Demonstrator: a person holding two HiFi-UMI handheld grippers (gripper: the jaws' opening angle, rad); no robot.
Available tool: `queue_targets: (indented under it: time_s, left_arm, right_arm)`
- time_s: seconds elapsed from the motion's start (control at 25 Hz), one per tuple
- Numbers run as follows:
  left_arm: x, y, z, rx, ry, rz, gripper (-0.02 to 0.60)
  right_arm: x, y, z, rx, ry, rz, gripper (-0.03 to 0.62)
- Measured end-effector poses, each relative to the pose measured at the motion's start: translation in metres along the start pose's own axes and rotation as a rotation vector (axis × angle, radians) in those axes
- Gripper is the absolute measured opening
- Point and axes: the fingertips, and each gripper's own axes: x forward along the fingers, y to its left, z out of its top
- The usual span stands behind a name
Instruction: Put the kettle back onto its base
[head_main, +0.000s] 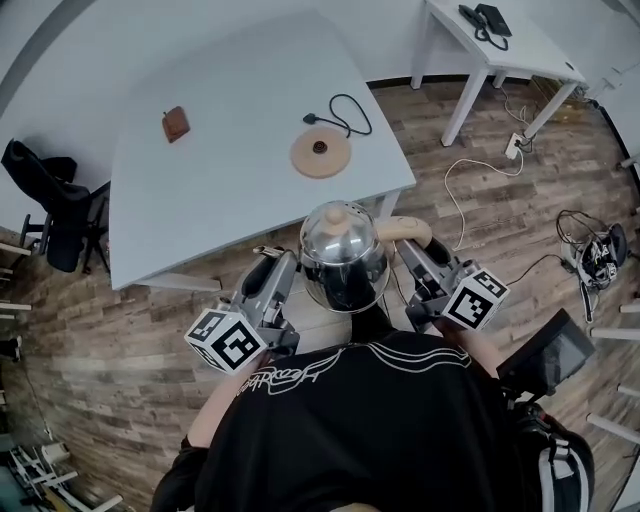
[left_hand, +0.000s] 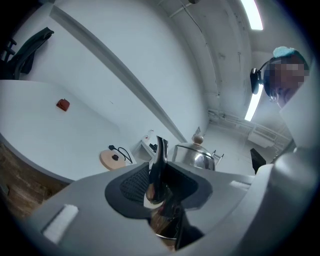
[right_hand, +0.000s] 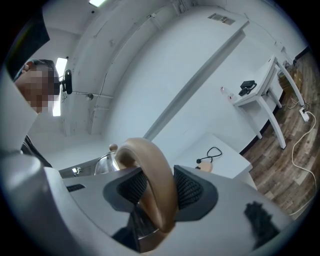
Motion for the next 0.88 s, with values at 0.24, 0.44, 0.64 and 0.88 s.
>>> queue_targets:
  time_s: [0.24,0.44,0.64,0.88]
  left_arm:
    - [0.047,0.028,0.014,0.003,0.006,0.017,0.112]
    - [0.088,0.059,0.030,-0.009,0.009,0.035,0.110]
    - [0.125,0.087,0.043,0.006,0.009,0.029,0.109]
    - [0.160,0.122,0.057,0.015,0.011,0.033,0.109]
  right_arm:
    - [0.037,-0.042,0.013,0.011,0.014,0.006,0.163]
    - [0.080,-0.077,0.030,0.002,0.040,0.006,0.163]
    - [0.115,-0.108,0.041,-0.023,0.063,0.022,0.163]
    - [0.160,-0.138,0.048,-0.043,0.091,0.043,0.163]
